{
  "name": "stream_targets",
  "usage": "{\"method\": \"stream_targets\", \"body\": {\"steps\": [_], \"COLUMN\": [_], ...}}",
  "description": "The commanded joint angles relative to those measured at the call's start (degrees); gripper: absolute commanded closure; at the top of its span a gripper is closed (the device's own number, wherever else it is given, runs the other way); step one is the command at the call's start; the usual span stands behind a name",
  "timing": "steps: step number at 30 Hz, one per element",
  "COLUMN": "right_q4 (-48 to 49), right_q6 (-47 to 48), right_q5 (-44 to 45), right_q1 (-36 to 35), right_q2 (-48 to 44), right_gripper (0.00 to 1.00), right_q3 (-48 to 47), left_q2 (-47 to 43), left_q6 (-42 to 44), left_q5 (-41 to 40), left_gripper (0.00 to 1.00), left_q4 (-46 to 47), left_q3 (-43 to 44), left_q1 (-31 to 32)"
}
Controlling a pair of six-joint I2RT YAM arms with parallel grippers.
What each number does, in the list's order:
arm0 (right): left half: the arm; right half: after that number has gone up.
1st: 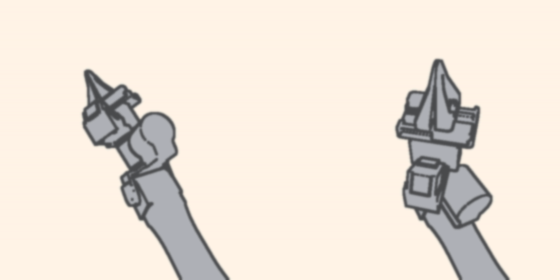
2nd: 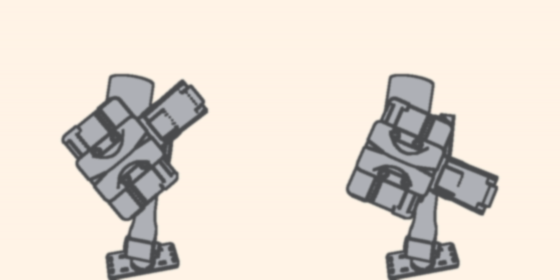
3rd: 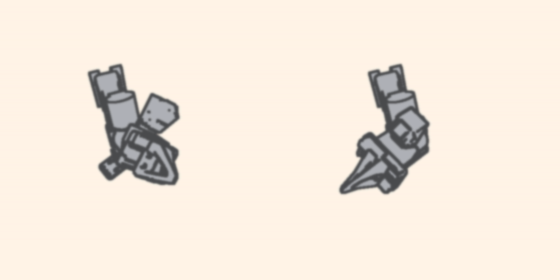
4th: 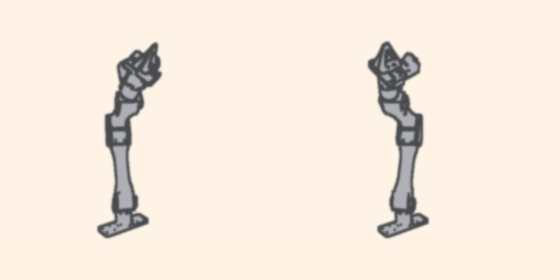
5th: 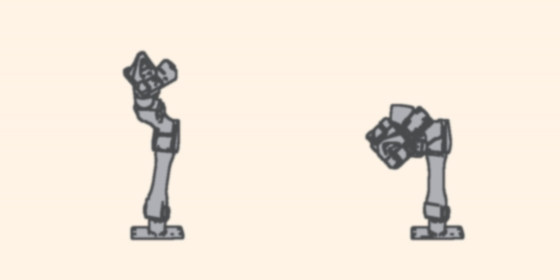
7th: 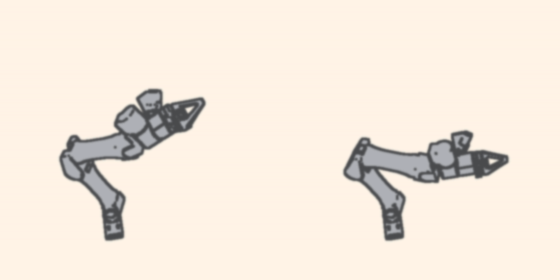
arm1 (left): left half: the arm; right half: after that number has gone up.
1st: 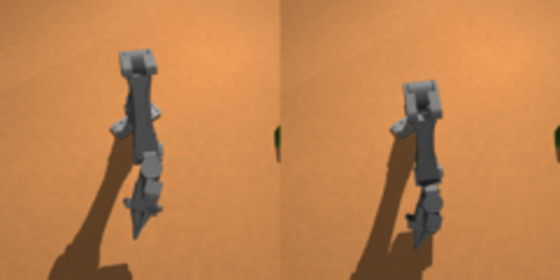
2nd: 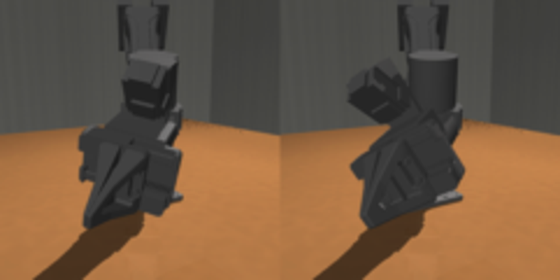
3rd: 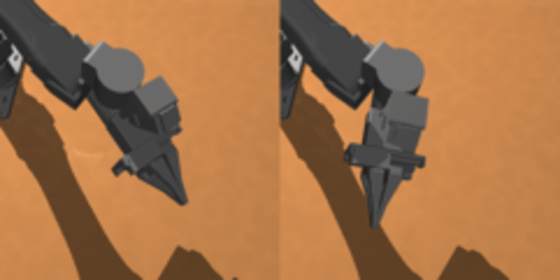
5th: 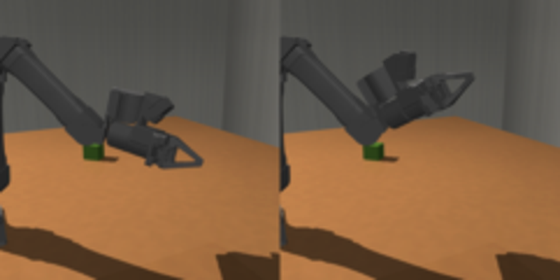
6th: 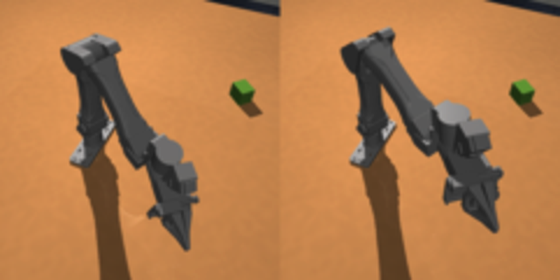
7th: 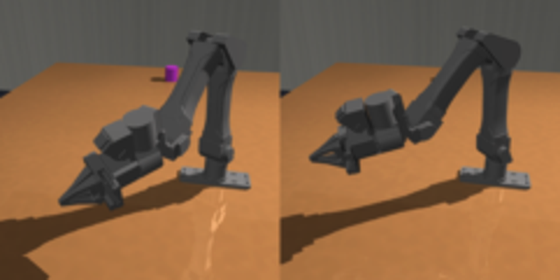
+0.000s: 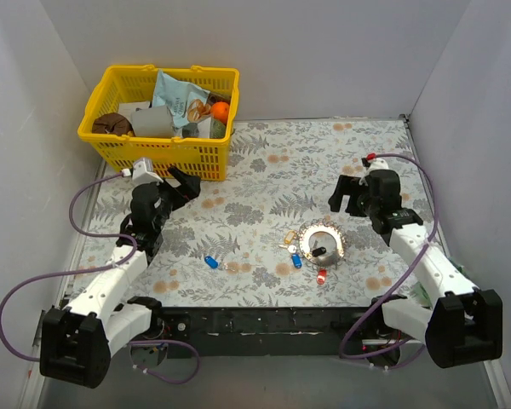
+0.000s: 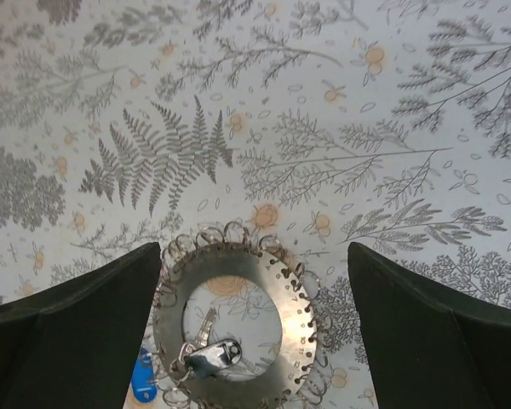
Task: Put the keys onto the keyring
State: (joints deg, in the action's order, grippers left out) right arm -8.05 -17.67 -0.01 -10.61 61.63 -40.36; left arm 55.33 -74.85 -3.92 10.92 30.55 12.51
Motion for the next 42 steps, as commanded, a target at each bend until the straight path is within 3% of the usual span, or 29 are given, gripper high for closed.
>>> {"method": "stream_targets", "body": {"steps": [1,11,21,33,34,42], "right_q4": [-8.3,-8.3,-8.3,-8.3,-1.9,0.1], "right_q6": [3.8,3.8,3.8,3.8,-6.2,-6.1], "right_q5": [-2.9,-2.9,-2.9,-2.9,-20.0,-25.5], "right_q1": [-2.5,-12.2,-13.6,-19.7,-20.9,-24.7], "right_q2": [4.1,15.9,22.4,32.1,32.7,43.1], "right_gripper": [0.02,0.02,0.02,0.02,0.11,0.14], "right_q3": [-5.6,-6.2,-3.0,-7.5,-9.1,-17.2], "left_q2": [3.3,10.7,10.9,8.9,8.9,9.0], "left_q6": [-0.5,-4.5,-3.1,-0.1,0.0,0.8], "left_q5": [1.2,-2.7,-3.2,-6.4,-6.5,-7.1], "left_gripper": [0.02,0.02,0.02,0.02,0.02,0.02], "left_q4": [-2.2,-7.9,-7.1,-8.7,-8.7,-9.7], "left_q3": [3.8,8.4,8.9,10.1,10.1,10.9], "left_q1": [0.1,0.1,0.1,0.1,0.1,0.1]}}
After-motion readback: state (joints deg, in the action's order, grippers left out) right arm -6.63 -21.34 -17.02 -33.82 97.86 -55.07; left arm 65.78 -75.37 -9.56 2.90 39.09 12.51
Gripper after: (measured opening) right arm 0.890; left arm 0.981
